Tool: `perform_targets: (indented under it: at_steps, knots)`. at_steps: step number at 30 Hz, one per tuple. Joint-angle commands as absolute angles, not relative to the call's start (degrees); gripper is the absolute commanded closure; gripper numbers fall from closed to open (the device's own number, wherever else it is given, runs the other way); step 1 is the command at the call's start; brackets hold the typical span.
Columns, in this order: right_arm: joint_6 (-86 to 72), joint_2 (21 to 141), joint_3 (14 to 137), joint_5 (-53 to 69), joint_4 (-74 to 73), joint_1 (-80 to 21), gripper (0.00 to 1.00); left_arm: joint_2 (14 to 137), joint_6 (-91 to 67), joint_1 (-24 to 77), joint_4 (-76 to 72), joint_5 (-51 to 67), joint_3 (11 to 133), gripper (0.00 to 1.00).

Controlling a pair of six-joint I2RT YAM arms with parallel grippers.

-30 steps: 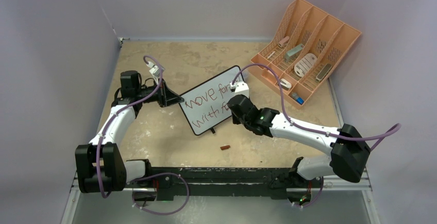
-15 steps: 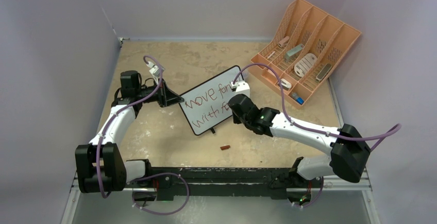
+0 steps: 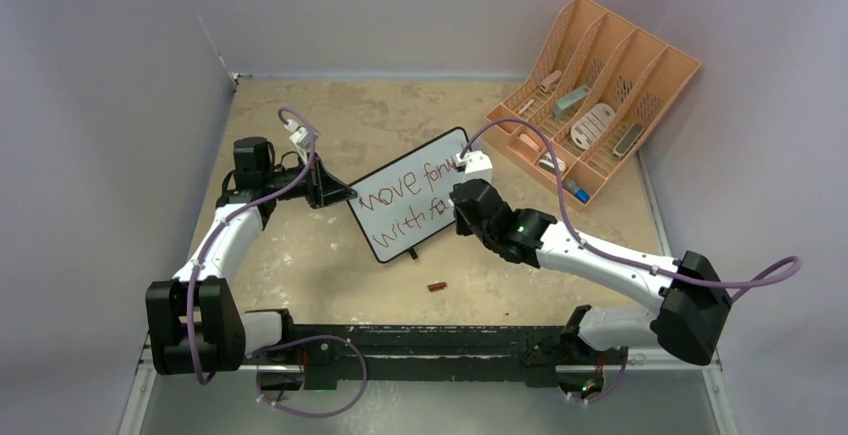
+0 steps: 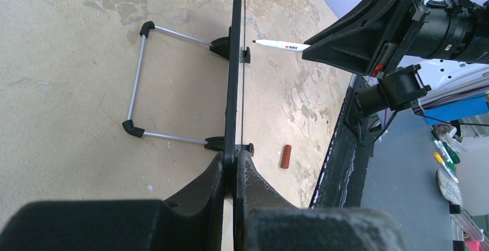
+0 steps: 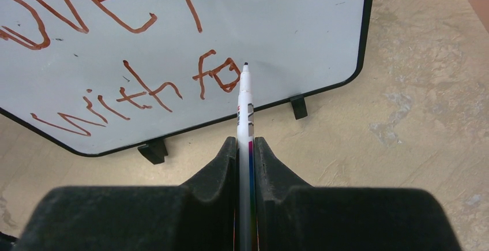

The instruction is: Write a sentence on the whiteboard

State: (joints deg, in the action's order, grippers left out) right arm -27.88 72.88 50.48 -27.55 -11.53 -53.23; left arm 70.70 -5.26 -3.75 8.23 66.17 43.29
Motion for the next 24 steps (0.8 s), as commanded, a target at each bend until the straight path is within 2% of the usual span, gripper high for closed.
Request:
perform_targets:
  at_steps: [1, 24]
  knots:
    - [-26.6, 72.1, 51.7, -29.4, -9.4, -53.0, 1.00, 69.7, -4.2, -4.2, 7.2, 66.3, 43.9, 1.00]
    - [-25.6, 75.6, 52.5, -29.3, -4.7, -52.0, 1.00, 69.8, -4.1, -4.2, 7.2, 66.6, 43.9, 1.00]
